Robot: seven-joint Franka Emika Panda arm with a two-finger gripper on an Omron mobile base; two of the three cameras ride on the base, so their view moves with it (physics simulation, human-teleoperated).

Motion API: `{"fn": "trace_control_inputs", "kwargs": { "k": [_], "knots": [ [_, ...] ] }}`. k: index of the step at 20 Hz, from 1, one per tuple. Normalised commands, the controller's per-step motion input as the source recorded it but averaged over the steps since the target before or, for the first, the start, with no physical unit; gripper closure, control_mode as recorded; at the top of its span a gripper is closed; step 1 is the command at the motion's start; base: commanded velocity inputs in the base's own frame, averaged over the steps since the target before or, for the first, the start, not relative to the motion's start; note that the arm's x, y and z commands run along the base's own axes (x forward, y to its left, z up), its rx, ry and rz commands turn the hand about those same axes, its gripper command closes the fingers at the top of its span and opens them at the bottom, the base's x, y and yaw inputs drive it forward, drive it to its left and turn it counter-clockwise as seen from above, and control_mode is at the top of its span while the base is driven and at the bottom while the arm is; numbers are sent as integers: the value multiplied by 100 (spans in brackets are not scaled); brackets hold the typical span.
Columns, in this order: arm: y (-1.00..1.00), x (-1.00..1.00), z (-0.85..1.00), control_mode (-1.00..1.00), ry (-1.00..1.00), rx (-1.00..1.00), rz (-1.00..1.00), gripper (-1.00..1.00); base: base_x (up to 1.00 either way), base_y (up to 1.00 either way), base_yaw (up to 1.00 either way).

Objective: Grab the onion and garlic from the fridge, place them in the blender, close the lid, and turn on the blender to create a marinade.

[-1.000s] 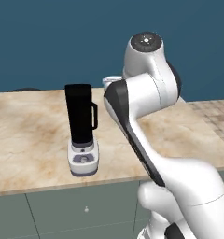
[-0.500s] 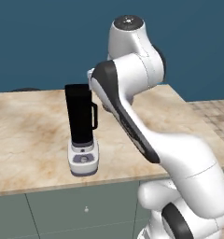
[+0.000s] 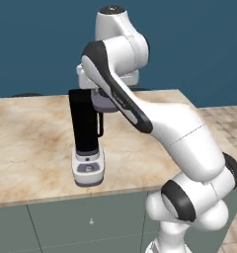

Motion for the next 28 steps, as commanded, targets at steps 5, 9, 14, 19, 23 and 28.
{"fn": "trace_control_inputs", "kwargs": {
  "k": [5,9,14,19,23,28],
  "knots": [
    [25,38,6,-100,25,0,3,100,0,0,0],
    [7,29,0,-100,15,0,0,100,0,0,0],
    [2,23,0,-100,1,0,0,100,0,0,0],
    [15,24,0,-100,0,0,0,100,0,0,0],
    [14,10,-6,-100,0,0,0,100,0,0,0],
    [5,4,-16,-100,0,0,0,100,0,0,0]
  ]
}}
